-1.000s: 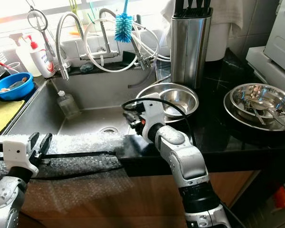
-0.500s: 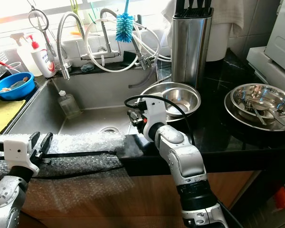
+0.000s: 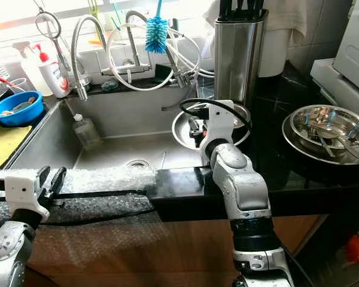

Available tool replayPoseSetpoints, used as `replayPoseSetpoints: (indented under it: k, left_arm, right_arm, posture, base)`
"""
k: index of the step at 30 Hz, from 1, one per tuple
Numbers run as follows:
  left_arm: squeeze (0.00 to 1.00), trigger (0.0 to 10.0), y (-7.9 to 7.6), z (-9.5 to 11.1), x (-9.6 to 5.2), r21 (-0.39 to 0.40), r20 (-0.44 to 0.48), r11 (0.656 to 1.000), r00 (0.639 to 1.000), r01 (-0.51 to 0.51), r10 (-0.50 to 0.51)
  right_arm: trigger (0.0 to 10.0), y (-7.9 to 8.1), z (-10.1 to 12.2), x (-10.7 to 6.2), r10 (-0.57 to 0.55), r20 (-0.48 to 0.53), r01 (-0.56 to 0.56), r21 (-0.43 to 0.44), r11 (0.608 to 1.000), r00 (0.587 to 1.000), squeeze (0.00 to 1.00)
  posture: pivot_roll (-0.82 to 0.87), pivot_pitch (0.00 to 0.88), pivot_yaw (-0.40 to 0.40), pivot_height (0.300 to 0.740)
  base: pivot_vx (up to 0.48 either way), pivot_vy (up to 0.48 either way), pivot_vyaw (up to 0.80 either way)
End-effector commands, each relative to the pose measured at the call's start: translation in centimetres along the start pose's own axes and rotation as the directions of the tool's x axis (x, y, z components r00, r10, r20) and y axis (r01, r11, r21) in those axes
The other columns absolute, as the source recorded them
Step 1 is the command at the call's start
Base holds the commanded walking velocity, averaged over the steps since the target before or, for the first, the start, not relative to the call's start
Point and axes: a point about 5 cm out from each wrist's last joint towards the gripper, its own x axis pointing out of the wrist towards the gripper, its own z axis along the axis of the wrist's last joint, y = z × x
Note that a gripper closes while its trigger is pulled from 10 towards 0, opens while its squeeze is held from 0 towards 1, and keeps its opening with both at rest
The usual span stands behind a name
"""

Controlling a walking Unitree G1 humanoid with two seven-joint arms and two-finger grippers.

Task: Kitchen organization

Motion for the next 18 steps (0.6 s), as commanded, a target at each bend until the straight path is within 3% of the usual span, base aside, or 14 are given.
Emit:
replayPoseSetpoints:
  k: [1, 9, 11, 15, 18]
  left_arm:
    - [0.0, 10.0, -0.1, -0.4, 0.0, 0.001, -0.028, 1.0, 1.0, 0.009, -0.009]
    - [0.0, 10.0, -0.1, -0.4, 0.1, 0.001, -0.028, 1.0, 1.0, 0.009, -0.009]
    - [0.0, 10.0, -0.1, -0.4, 0.1, 0.001, -0.03, 1.0, 1.0, 0.009, -0.009]
    - [0.0, 10.0, -0.1, -0.4, 0.2, 0.0, -0.03, 1.0, 1.0, 0.009, -0.009]
    - [0.0, 10.0, -0.2, -0.5, 0.3, -0.002, -0.032, 1.0, 0.999, 0.012, -0.012]
  right_arm:
    - [10.0, 0.9, 1.2, 0.1, 0.037, 0.047, -0.037, -0.003, 0.999, 0.998, 0.0]
    - [10.0, 1.2, 1.8, 0.0, 0.049, 0.077, -0.049, -0.006, 0.999, 0.996, 0.0]
    - [10.0, 1.0, 2.2, 0.0, 0.038, 0.087, -0.034, -0.041, 0.999, 0.995, 0.0]
    - [10.0, -0.1, 3.4, 0.1, 0.021, 0.11, 0.005, -0.232, 0.973, 0.994, 0.0]
    - [10.0, -1.3, 4.1, 0.3, -0.009, 0.115, 0.038, -0.26, 0.965, 0.993, 0.0]
  posture:
    - [-0.04, 0.0, 0.135, 0.74]
    - [-0.05, 0.0, 0.136, 0.74]
    - [-0.05, 0.0, 0.136, 0.74]
    - [-0.05, 0.0, 0.139, 0.74]
    - [-0.05, 0.0, 0.14, 0.74]
  base:
    - [0.0, 0.0, 0.0]
    - [0.0, 0.0, 0.0]
    - [0.0, 0.0, 0.0]
    - [0.0, 0.0, 0.0]
    - [0.0, 0.0, 0.0]
